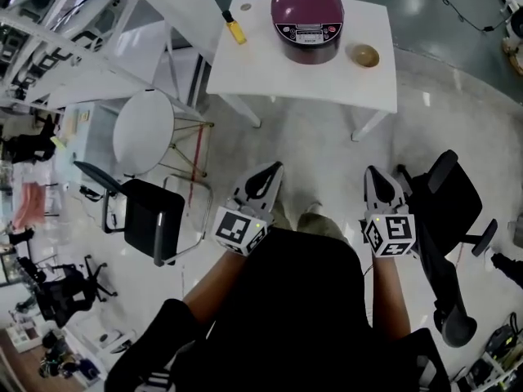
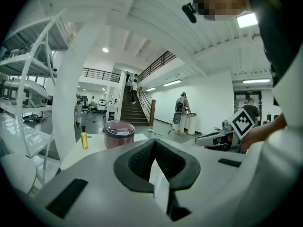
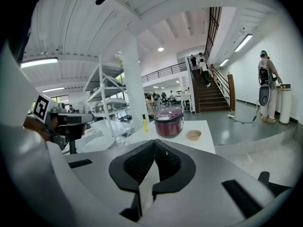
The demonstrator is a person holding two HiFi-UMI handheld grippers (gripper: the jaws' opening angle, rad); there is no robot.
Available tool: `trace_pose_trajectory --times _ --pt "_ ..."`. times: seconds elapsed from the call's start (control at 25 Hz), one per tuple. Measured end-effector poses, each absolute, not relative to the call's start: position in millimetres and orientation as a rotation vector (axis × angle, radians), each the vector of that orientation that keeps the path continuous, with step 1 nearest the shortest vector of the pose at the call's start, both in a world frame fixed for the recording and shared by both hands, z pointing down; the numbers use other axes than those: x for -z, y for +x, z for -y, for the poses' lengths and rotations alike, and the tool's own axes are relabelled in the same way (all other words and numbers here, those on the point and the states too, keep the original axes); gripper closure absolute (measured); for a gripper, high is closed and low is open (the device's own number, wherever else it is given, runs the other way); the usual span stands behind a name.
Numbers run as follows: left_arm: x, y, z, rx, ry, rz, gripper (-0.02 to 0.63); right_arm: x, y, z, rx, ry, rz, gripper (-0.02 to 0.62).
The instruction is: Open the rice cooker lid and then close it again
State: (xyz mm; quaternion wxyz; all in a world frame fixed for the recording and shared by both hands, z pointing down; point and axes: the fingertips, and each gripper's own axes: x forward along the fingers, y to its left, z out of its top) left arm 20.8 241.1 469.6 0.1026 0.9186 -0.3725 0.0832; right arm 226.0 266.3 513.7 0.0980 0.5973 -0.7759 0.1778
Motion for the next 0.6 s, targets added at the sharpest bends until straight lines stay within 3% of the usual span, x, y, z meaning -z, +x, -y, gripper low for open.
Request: trace_pose_trajectory --times 0.36,0.6 --pt "-437 -7 -265 -0.147 2.775 1.135 0.603 -483 196 -293 -0.418 1.817 2.311 0.595" --pt "-432 -61 -283 -0.136 2.791 1.178 0.603 -465 146 -308 -0.269 1.812 2.278 0.597"
